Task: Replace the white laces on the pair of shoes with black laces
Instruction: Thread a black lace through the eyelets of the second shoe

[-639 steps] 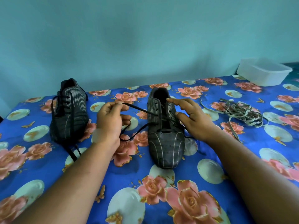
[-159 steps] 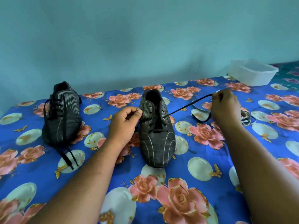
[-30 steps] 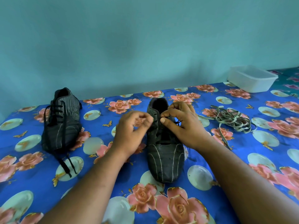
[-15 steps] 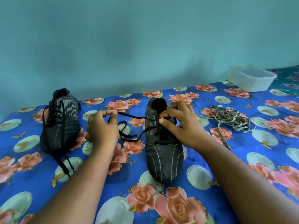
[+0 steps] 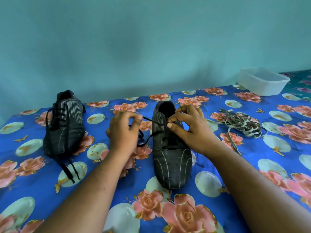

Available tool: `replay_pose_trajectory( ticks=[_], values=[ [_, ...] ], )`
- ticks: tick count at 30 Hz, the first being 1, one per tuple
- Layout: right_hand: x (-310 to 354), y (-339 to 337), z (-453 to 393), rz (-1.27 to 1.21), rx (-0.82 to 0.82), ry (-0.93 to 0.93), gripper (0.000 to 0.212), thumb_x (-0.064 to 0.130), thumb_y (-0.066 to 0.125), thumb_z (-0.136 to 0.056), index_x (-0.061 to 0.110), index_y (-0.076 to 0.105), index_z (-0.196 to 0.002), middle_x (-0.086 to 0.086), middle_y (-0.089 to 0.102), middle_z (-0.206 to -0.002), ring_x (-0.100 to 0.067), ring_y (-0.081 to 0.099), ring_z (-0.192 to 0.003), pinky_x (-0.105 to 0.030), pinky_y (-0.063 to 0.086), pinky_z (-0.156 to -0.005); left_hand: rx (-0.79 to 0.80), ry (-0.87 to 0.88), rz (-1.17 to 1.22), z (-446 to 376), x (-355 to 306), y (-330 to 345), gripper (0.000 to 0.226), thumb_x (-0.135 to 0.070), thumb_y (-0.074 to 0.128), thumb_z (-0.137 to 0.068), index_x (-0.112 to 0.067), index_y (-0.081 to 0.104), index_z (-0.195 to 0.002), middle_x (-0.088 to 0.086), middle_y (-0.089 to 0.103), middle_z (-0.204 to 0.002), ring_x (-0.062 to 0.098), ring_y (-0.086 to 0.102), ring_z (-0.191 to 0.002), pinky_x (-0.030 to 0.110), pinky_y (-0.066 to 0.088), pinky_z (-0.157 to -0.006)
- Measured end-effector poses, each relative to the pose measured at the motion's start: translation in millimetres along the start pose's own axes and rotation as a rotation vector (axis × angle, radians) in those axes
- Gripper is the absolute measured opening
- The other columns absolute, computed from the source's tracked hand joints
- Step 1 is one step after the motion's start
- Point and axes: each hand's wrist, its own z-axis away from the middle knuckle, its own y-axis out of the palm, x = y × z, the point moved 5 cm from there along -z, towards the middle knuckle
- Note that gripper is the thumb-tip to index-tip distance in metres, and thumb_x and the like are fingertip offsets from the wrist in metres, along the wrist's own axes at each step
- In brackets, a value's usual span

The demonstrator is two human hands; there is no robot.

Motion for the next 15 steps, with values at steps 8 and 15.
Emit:
replay_pose_trajectory(
  ticks=[8, 15],
  values=[
    [4.8, 0.2, 1.8, 0.002, 0.011, -0.015, 0.025, 0.064, 0.06, -0.085, 0.046, 0.068, -0.1, 0.018, 0.048, -0.117, -0.014, 0.039, -0.122, -0.052, 0.036, -0.106, -0.126, -0.108, -0.173, 5.0, -4.2, -9.0, 0.024, -0.045, 0.064, -0.095, -0.021, 0.067, -0.102, 0.001, 0.059, -0.119, 0.029, 0.051, -0.118, 0.042, 0.03, -0.084],
    [4.6, 0.3, 0.8, 0.005, 0.018, -0.006, 0.035, 0.07, 0.05, -0.084, 0.047, 0.068, -0.104, 0.018, 0.048, -0.117, -0.014, 0.038, -0.123, -0.05, 0.035, -0.107, 0.089, 0.377, -0.037, 16.2, -40.0, 9.3, 0.031, -0.053, 0.059, -0.092, -0.027, 0.068, -0.106, -0.009, 0.063, -0.111, 0.021, 0.06, -0.109, 0.049, 0.047, -0.086]
  ],
)
